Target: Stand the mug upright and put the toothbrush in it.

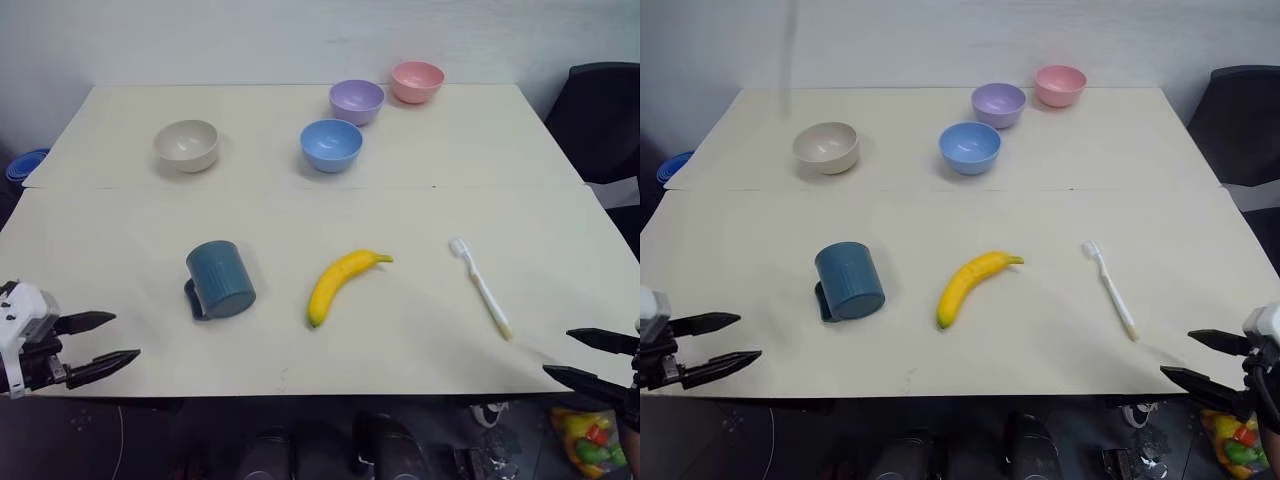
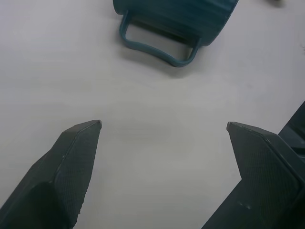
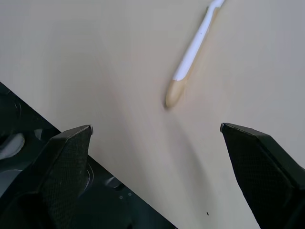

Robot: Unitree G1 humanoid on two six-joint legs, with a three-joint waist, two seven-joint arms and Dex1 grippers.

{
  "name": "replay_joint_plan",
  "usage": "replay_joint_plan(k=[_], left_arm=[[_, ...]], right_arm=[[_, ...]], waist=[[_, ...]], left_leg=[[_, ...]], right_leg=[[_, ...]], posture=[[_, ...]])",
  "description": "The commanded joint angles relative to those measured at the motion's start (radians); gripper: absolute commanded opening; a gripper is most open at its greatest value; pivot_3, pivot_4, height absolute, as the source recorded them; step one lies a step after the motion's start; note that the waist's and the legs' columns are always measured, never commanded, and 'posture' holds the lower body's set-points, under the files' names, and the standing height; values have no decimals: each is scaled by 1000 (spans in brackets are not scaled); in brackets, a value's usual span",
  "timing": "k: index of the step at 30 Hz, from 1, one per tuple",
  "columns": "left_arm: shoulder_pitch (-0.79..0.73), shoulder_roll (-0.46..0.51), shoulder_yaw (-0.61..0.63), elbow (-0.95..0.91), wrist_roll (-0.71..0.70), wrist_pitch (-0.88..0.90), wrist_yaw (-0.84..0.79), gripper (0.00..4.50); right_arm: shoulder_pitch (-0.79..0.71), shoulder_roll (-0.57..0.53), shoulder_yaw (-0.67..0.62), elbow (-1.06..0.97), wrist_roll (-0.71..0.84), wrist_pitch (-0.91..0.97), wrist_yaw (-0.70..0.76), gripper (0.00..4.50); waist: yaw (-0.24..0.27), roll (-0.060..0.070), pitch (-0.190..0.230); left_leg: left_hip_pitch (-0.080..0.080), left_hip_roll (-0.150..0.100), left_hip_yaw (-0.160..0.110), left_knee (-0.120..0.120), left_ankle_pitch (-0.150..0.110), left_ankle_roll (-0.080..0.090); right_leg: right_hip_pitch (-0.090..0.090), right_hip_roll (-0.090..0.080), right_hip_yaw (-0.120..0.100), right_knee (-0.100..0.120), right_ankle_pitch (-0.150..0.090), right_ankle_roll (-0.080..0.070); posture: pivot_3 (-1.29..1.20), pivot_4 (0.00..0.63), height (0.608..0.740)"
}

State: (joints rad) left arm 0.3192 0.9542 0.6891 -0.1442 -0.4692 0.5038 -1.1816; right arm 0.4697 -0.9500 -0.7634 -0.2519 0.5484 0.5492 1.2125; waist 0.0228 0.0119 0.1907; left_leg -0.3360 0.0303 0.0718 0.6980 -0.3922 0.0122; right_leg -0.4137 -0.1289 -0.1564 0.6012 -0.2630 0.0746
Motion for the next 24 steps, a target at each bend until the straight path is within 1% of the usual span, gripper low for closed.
replay_joint_plan(k=[1, 11, 14, 16, 19, 21, 24], left_arm=[[-4, 17, 6, 2, -3, -10, -3, 4500], [-1, 10, -16, -3, 12, -36, 15, 4500], [-38, 6, -20, -1, -12, -16, 36, 4500], [-97, -23, -25, -42, -80, 57, 88, 4500], [-152, -54, -39, -136, -152, 129, 141, 4500], [-184, -44, -38, -209, -229, 191, 147, 4500], [-271, 1, -59, -313, -340, 267, 159, 4500]], right_arm=[[1, 7, -40, -16, 1, -15, -8, 4472], [-17, 12, -12, -25, -20, -35, -53, 4472], [-41, 11, -6, -32, 2, -6, -72, 4472], [-64, 9, -1, -89, 57, 40, -80, 4472], [-112, -9, 37, -180, 82, 66, -107, 4472], [-170, -30, 66, -234, 122, 99, -122, 4472], [-308, -73, 176, -290, 145, 98, -132, 4472]], waist=[[0, 0, 0], [0, 0, 0], [0, 0, 0], [2, 0, 0], [1, 0, 0], [0, -1, 1], [-4, -2, 1]], left_leg=[[0, 0, 0, 0, 0, 0], [0, 0, 0, 0, 0, 0], [0, 0, 0, 0, 0, 0], [0, 0, 0, 0, 0, 0], [0, 0, 0, 0, 1, 0], [0, 1, -1, 0, 1, -1], [1, 0, 0, 1, 2, -2]], right_leg=[[0, 0, 0, 0, 0, 0], [0, 0, 0, 0, 0, 0], [0, 0, 0, 0, 0, 0], [0, 0, 0, 0, 0, 0], [0, -1, 0, 1, 0, 0], [0, -1, 0, 2, 0, 0], [0, -1, 1, 3, 0, 1]], posture=[[0, 150, 740], [0, 150, 740], [0, 150, 740], [0, 150, 740], [0, 150, 740], [0, 150, 740], [0, 150, 740]])
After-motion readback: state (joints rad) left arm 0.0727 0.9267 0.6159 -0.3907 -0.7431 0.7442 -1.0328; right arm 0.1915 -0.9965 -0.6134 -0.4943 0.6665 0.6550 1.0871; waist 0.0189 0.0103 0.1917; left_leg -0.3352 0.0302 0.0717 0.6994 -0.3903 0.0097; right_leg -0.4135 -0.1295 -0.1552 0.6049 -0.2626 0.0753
